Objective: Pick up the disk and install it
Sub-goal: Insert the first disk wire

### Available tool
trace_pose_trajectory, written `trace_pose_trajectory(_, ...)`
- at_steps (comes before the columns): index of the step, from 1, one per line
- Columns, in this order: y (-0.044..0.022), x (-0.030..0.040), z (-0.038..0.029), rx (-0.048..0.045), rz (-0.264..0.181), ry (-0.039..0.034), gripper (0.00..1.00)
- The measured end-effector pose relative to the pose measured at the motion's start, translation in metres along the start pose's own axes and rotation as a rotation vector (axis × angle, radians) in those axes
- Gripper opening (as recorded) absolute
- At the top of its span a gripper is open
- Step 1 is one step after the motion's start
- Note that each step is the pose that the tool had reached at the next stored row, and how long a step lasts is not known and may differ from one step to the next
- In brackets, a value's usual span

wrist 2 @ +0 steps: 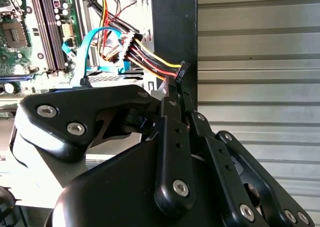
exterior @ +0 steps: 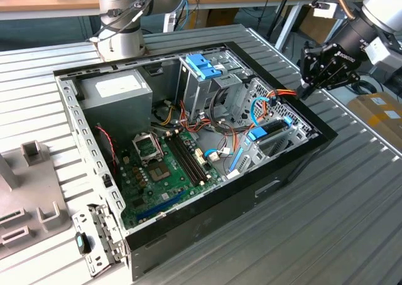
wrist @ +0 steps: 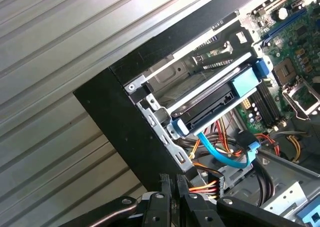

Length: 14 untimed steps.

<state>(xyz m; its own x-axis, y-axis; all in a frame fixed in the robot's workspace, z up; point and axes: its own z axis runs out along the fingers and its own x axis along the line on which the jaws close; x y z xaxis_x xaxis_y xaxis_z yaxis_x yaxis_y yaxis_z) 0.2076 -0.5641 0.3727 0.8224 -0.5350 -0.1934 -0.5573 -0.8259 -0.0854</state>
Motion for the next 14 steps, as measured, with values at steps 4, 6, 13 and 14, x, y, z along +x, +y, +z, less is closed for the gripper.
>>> trace_pose_trajectory(4, 0.0015, -0.001, -0.0002, 0.0, 0.002, 0.0005, 0.16)
trace_pose_trajectory(6, 0.0039, -0.0026, 0.0, 0.0006, 0.004, 0.0005, 0.16)
trace_pose_trajectory(13, 0.0098, -0.0068, 0.0003, 0.0008, 0.005, 0.0006, 0.16)
trace_pose_trajectory(14, 0.0103, -0.0072, 0.0004, 0.0009, 0.005, 0.0005, 0.16)
